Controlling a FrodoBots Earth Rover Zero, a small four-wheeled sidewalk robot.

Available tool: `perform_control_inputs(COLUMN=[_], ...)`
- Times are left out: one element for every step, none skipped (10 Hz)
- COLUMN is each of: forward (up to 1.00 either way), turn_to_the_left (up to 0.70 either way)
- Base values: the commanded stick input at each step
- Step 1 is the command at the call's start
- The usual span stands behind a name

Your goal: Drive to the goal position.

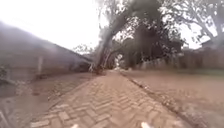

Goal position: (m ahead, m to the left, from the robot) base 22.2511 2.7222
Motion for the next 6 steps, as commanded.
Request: perform_control_inputs(forward=[0.7,0.7,0.7,0.7,0.7,0.7], turn_to_the_left=[0.05,0.01,0.0,0.0,0.0,0.0])
